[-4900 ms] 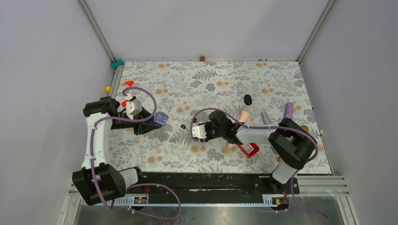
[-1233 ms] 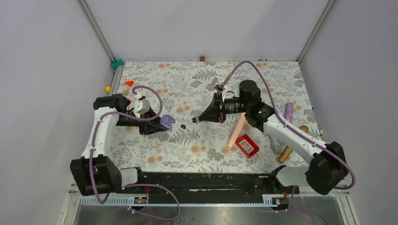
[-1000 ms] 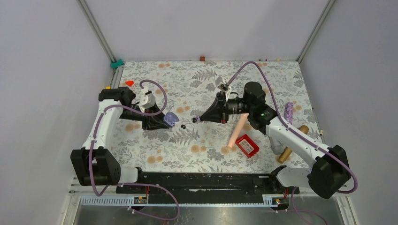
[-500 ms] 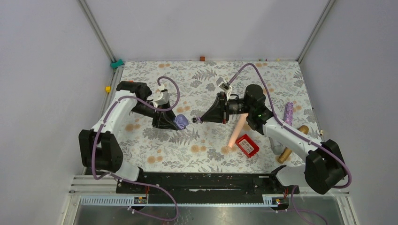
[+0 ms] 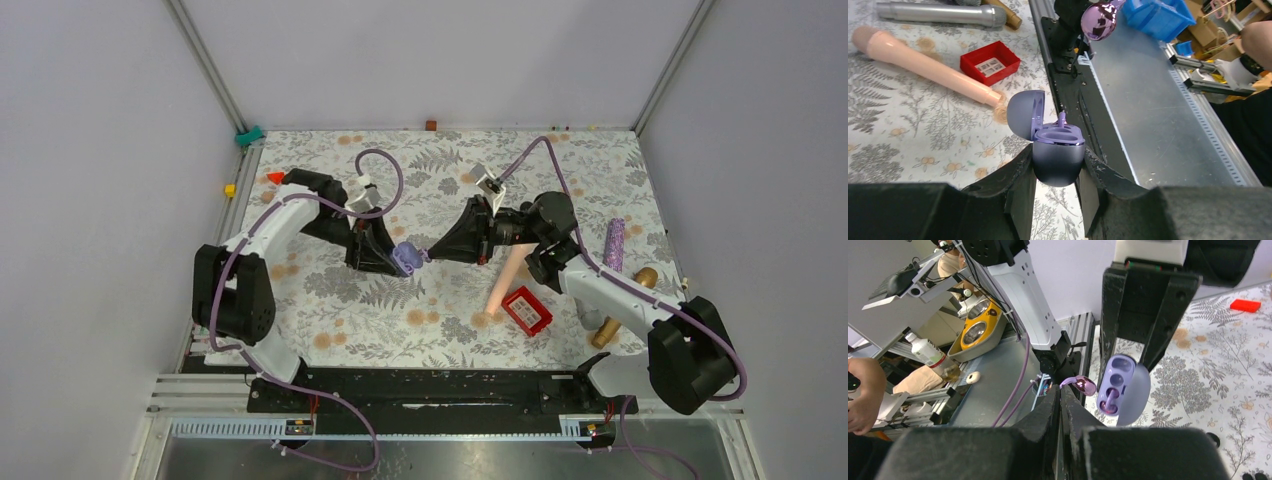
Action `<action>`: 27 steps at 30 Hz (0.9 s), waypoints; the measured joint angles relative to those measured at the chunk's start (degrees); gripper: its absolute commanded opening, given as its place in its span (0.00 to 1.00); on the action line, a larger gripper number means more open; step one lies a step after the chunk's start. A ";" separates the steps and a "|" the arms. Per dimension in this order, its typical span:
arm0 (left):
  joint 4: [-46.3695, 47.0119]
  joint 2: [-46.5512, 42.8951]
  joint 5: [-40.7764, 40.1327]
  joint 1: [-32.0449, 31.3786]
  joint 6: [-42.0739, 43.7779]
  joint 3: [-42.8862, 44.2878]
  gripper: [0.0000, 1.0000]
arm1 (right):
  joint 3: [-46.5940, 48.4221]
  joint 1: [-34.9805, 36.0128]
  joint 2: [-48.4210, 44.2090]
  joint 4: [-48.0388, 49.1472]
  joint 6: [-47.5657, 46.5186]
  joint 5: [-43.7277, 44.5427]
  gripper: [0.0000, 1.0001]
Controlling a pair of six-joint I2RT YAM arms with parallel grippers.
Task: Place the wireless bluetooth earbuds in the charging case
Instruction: Place the earbud in the charging case.
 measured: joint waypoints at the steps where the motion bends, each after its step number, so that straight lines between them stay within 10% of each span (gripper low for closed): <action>1: 0.02 0.42 0.66 -0.57 -0.02 -0.09 0.00 | -0.17 -0.02 0.00 1.31 0.55 0.02 0.05; 27: -0.04 3.23 3.15 -4.42 1.88 -4.61 0.00 | -2.82 3.45 3.13 6.12 -2.75 1.62 0.06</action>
